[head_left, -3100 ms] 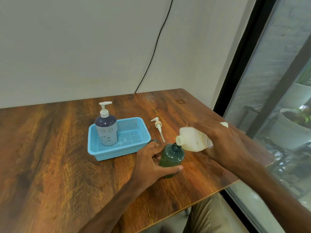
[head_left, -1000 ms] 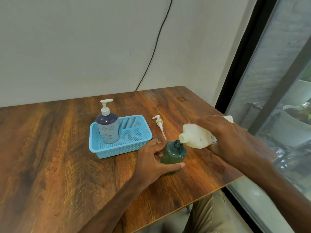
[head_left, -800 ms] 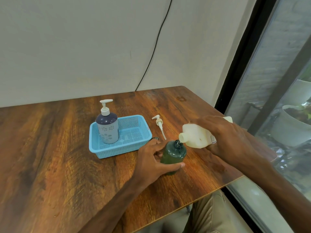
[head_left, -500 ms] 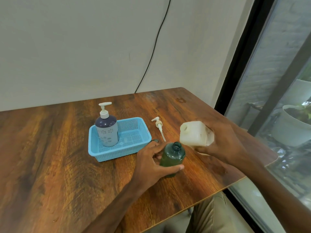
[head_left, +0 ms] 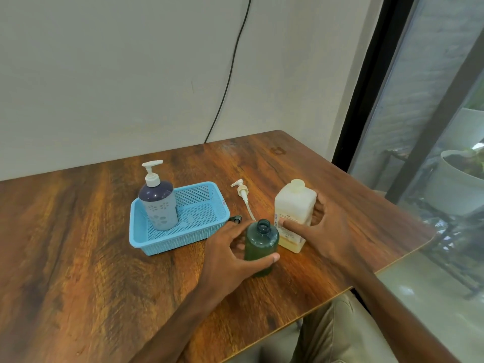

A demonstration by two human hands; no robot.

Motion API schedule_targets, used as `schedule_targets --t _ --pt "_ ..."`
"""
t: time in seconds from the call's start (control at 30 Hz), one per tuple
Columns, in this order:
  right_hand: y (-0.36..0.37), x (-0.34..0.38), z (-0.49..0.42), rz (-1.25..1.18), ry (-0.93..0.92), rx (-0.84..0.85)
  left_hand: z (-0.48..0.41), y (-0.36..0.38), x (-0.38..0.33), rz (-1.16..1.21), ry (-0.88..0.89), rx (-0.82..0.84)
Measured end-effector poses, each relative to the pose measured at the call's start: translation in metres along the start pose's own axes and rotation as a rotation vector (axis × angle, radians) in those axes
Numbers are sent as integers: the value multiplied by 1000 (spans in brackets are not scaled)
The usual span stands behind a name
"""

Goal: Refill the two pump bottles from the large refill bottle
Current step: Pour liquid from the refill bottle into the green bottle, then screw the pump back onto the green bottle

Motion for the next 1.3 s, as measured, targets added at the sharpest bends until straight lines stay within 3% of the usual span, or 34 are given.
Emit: schedule_targets --t 0.23,0.4,0.57,0.7,0.83,0.97,1.13,1.2,1.3 --pt "6 -8 21 -49 102 8 5 -3 5 -101 -107 83" --pt "0 2 59 -120 115 -211 13 -30 17 -364 -263 290" --pt "4 12 92 -120 92 -388 8 -54 20 -691 -324 90" --pt "3 28 101 -122 -25 -410 3 -35 31 -802 -354 141" --pt "-9 34 107 -90 -68 -401 2 -40 35 -695 -352 94" --pt "-28 46 113 -131 -126 -431 16 -60 13 -466 -321 -70" --pt "-25 81 93 -382 -70 -142 22 -73 -43 -260 -72 -328" --pt "-22 99 77 -419 -70 -16 17 -66 -66 -220 52 -322" --pt "-24 123 54 -472 -112 43 6 -51 -83 -167 151 -264"
Point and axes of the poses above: each hand's wrist, its own z-axis away from the middle knuckle, its own y-axis out of the palm, x = y × z, the point moved 6 cm from there along -z, towards the middle knuckle, and after that the axes turned 14 degrees about z, right-handed, at the moved point
